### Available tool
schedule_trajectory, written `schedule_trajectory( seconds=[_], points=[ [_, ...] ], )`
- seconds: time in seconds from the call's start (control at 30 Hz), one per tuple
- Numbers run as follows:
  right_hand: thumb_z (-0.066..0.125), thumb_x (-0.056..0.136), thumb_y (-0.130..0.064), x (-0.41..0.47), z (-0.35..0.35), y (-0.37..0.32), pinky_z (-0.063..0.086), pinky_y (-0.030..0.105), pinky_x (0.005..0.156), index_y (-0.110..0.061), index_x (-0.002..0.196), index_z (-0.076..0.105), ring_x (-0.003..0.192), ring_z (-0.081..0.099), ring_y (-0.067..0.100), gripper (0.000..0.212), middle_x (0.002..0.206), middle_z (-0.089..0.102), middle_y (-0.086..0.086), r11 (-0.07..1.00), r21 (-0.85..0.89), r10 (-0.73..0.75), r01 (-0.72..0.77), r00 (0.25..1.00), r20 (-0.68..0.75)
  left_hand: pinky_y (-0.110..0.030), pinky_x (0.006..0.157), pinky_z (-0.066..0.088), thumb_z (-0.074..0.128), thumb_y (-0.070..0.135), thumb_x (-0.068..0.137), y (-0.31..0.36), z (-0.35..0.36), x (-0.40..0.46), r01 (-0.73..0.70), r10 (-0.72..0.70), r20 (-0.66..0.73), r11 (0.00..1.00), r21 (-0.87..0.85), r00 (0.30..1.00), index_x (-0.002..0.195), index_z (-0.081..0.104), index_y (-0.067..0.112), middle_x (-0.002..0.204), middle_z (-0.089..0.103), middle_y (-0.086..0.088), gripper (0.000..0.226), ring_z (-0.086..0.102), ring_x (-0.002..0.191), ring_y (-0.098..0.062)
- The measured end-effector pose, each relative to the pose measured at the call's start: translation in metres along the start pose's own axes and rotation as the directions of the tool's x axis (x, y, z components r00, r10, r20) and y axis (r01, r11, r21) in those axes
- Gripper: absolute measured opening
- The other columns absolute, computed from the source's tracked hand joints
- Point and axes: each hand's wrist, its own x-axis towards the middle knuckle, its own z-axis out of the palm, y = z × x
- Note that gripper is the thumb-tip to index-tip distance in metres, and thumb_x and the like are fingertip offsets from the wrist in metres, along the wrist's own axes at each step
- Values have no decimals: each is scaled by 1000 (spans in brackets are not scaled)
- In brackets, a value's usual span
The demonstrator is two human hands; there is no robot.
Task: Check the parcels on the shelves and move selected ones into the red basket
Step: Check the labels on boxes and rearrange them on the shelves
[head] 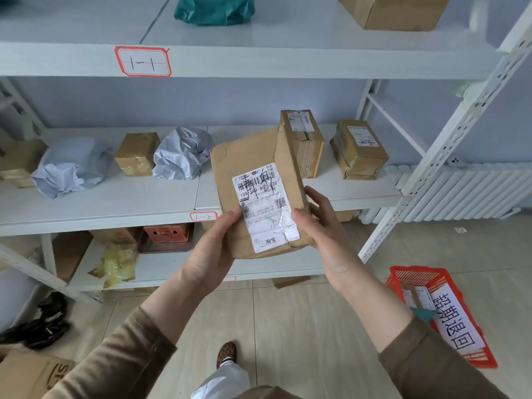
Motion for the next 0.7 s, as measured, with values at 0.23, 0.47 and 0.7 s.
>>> schedule_trajectory(
  seconds=[0.23, 0.47, 0.7],
  points=[
    [77, 75, -55, 1, 15, 9, 33, 41, 116, -13, 154, 40, 142, 37, 26, 97, 154, 43, 7, 473, -804, -601, 360, 799, 5, -46, 119, 37, 57, 34, 96, -10, -11, 14, 50, -49, -8, 989, 138, 999, 134, 63, 32, 132, 70, 5, 39, 62, 125, -16],
    [75, 76, -49, 14, 7, 22, 45, 28, 108, -28, 152, 40, 140, 46, 15, 87, 151, 46, -1, 886, -341, -372, 314, 921, -118, -49, 122, 37, 55, 19, 105, -2, -4, 5, -182, 189, -2, 951, 249, 982, 142, 57, 33, 140, 67, 4, 40, 59, 133, -17],
    [66, 87, -53, 49, -7, 29, 51, 43, 91, -33, 115, 67, 107, 68, 26, 34, 118, 76, 4, 897, 241, 395, -370, 917, -64, -28, 121, 29, 62, 51, 96, 12, -2, 12, -142, 125, 71, 929, 341, 990, 163, 31, 40, 158, 45, 30, 74, 37, 148, 7]
  ],
)
